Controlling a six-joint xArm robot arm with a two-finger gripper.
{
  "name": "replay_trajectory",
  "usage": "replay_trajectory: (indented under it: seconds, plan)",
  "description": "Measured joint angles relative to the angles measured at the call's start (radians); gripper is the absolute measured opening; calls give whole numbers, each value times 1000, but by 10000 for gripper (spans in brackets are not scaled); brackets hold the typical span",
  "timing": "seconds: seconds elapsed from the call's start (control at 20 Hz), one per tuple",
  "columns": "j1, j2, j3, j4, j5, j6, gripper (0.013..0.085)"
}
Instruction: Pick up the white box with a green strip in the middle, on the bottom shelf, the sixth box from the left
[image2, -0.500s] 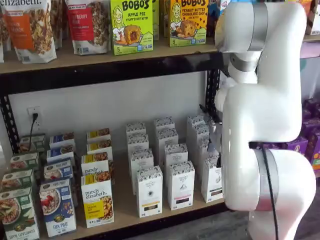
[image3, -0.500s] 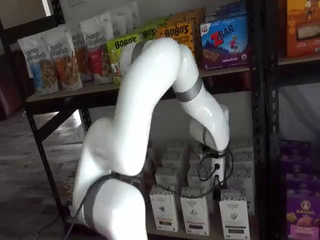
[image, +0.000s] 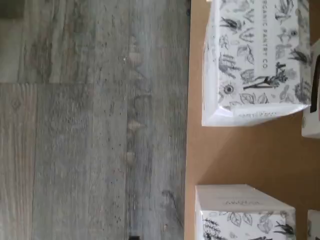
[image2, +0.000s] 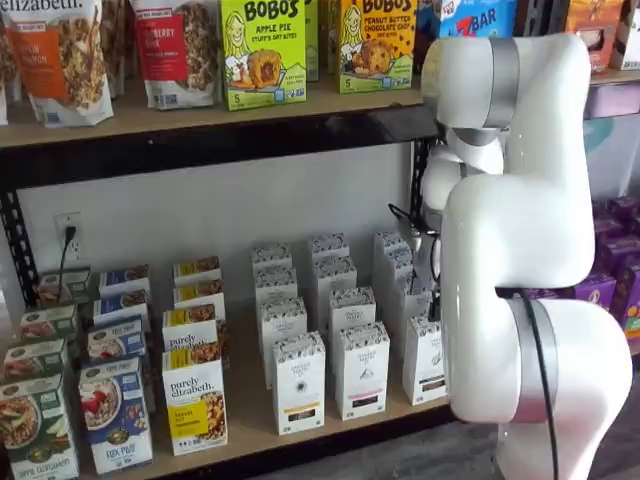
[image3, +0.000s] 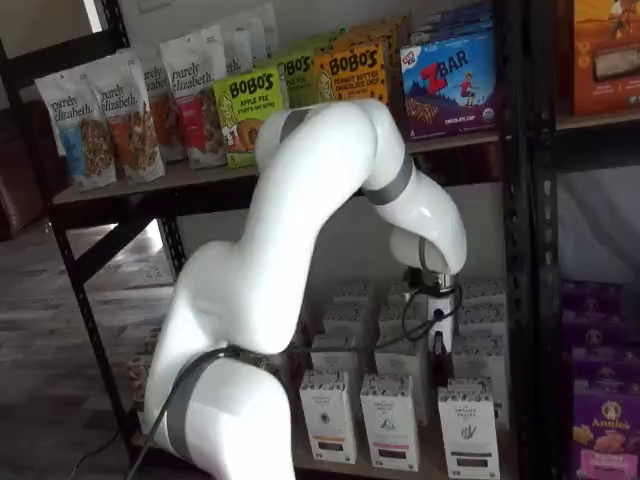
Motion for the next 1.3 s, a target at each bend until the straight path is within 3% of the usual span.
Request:
replay_trajectory:
  seconds: [0.2,0.75,1.3]
  plan:
    - [5,39,-32,-18,-7,19,850]
    - [-8,149,-117,-23,-58,10,850]
    - [-2,233,-184,-87,-83,68,850]
